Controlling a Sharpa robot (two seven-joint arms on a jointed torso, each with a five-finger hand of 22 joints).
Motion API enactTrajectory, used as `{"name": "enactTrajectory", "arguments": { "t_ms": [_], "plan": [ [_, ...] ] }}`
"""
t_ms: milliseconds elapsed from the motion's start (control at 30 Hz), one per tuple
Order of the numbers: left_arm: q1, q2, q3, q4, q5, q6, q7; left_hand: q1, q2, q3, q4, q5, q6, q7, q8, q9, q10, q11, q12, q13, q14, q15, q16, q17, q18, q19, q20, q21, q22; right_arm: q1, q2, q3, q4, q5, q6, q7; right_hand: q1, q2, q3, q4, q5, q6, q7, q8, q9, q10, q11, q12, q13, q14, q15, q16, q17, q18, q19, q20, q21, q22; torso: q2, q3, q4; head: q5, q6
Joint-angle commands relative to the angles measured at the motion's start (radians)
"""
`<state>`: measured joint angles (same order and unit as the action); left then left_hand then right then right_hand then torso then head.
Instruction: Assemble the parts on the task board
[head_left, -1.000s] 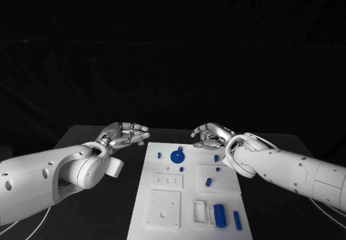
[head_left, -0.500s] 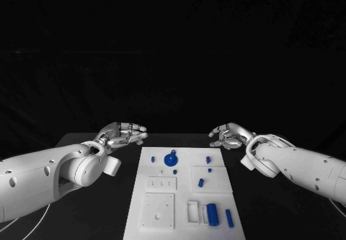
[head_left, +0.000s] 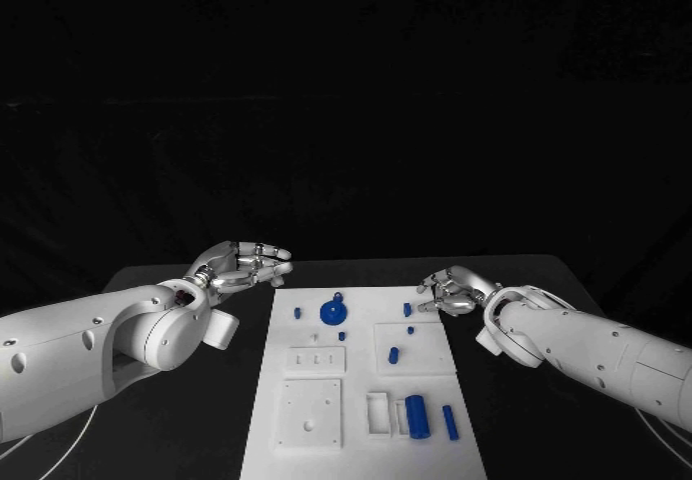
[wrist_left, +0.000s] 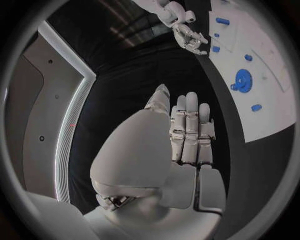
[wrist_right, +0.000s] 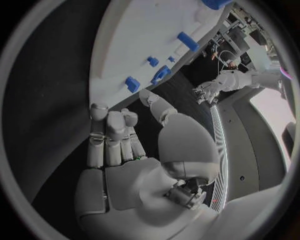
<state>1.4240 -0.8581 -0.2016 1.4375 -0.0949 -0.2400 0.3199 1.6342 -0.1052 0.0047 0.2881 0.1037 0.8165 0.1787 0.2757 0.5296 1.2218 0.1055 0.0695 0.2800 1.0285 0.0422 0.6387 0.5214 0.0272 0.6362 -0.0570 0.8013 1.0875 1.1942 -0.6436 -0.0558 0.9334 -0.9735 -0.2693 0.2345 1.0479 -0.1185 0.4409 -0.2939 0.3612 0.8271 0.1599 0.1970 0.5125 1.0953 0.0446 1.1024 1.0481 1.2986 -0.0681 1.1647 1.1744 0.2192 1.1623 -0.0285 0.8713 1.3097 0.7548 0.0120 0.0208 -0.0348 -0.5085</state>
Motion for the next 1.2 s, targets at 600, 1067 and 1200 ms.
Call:
{"name": "enactTrajectory", "arguments": {
  "t_ms": [600, 1067, 1200],
  "plan": [
    [-0.001, -0.009, 0.000, 0.021, -0.008, 0.005, 0.009, -0.002, -0.001, -0.006, 0.001, 0.000, -0.006, 0.004, -0.005, 0.002, -0.011, 0.002, -0.005, -0.002, 0.008, -0.001, -0.008, 0.002, 0.002, 0.006, -0.001, -0.002, -0.002, -0.002, 0.022, 0.001, -0.007, -0.093, 0.023, -0.020, 0.034, 0.004, -0.022, 0.000, -0.003, -0.008, 0.003, -0.004, -0.005, -0.013, 0.003, 0.008, -0.003, -0.007, 0.005, -0.006, 0.003, 0.043, -0.010, 0.001, -0.007, 0.017, 0.013, 0.0091, 0.0102, -0.003, -0.008],
    [-0.001, -0.014, 0.000, 0.030, -0.012, 0.002, 0.005, 0.000, -0.001, -0.005, 0.000, 0.000, -0.006, 0.004, -0.006, 0.002, -0.012, 0.002, -0.005, -0.002, 0.009, -0.002, -0.009, 0.003, 0.002, 0.006, -0.001, -0.003, -0.003, -0.003, 0.030, 0.001, -0.008, -0.127, 0.014, -0.047, 0.084, 0.019, 0.069, 0.002, -0.086, 0.037, -0.009, 0.016, -0.010, -0.003, -0.008, 0.014, -0.009, -0.001, -0.006, -0.004, 0.003, 0.043, -0.002, 0.005, -0.005, 0.017, 0.012, 0.0085, 0.0103, -0.001, -0.016],
    [-0.001, -0.016, 0.001, 0.031, -0.013, 0.001, 0.003, 0.000, -0.001, -0.005, 0.000, 0.000, -0.006, 0.004, -0.006, 0.002, -0.012, 0.002, -0.004, -0.002, 0.009, -0.002, -0.009, 0.003, 0.002, 0.006, -0.001, -0.003, -0.003, -0.003, 0.032, 0.001, -0.009, -0.136, 0.023, -0.051, 0.087, 0.018, 0.097, 0.001, -0.095, 0.054, -0.012, 0.022, -0.011, -0.001, -0.012, 0.016, -0.010, 0.000, -0.009, -0.004, 0.004, 0.043, -0.001, 0.005, -0.004, 0.017, 0.012, 0.0089, 0.0093, -0.002, -0.019]
  ]
}}
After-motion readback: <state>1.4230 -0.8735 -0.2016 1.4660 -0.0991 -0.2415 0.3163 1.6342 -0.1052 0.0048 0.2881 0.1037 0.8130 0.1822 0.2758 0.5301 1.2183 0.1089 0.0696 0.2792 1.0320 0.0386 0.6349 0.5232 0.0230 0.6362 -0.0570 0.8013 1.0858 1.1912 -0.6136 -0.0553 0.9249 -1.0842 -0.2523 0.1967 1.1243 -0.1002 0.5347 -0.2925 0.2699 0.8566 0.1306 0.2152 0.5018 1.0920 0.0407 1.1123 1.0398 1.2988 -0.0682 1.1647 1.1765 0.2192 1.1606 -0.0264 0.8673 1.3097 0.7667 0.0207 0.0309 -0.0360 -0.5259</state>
